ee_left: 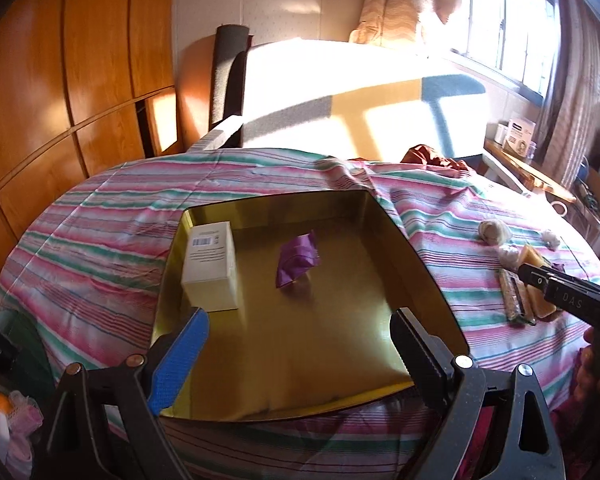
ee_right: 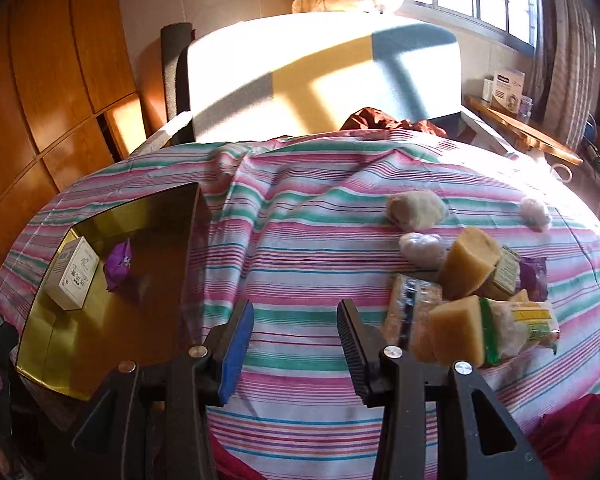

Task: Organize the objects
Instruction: 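Grasp the brown cracker packet with the left gripper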

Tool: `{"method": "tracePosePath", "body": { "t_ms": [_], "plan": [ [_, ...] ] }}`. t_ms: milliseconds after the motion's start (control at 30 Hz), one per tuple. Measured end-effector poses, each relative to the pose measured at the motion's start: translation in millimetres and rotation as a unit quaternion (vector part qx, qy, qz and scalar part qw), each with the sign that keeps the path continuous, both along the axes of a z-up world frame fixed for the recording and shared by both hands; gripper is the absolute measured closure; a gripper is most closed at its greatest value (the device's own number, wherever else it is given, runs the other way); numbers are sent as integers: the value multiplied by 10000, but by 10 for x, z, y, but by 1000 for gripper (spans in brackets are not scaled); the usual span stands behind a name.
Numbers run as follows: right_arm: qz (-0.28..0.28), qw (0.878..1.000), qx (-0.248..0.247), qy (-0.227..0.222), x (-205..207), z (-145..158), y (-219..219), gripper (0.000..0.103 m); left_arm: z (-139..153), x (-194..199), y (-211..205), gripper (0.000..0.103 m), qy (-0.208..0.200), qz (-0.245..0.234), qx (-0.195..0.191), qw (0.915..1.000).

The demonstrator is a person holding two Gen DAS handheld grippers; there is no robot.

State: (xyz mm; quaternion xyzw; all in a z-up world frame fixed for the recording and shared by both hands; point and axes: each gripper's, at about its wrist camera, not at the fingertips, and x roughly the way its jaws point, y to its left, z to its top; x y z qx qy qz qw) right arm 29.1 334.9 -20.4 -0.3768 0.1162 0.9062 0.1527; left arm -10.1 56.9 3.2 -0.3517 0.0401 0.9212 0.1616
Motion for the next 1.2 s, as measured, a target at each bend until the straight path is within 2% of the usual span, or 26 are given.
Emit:
{"method": "tracePosePath", "body": {
  "t_ms": [167, 300, 367, 433, 500, 667, 833, 1200],
  "plan": [
    [-926, 9955, -99, 188, 434, 124, 740, 53, 79, 68, 573, 11, -30, -795, 1, 9968],
    [-1618, 9861, -270, 272, 712, 169, 1291, 51, 59, 147, 1175, 11, -93, -1517, -128, 9883],
    [-1854, 9801, -584, 399, 838, 160, 1519, 48, -6, 172, 1470, 11, -179, -1820, -182, 9830],
    [-1980, 9718, -1127, 606, 946, 100, 1695, 42, -135, 171, 1744, 11, -341, -1989, -322, 9789],
    [-2001, 9661, -1441, 760, 993, 67, 1765, 42, -285, 150, 1967, 12, -553, -2152, -386, 9742],
    [-1768, 9645, -1677, 1022, 1011, 78, 1761, 39, -608, 58, 2381, 18, -862, -2327, -669, 9664],
    [-1690, 9610, -1861, 1156, 1026, 59, 1787, 37, -799, -46, 2699, 19, -936, -2447, -841, 9614],
    [-1663, 9555, -2092, 1252, 1048, 23, 1831, 35, -949, -170, 3243, 17, -875, -2770, -980, 9518]
  ]
}}
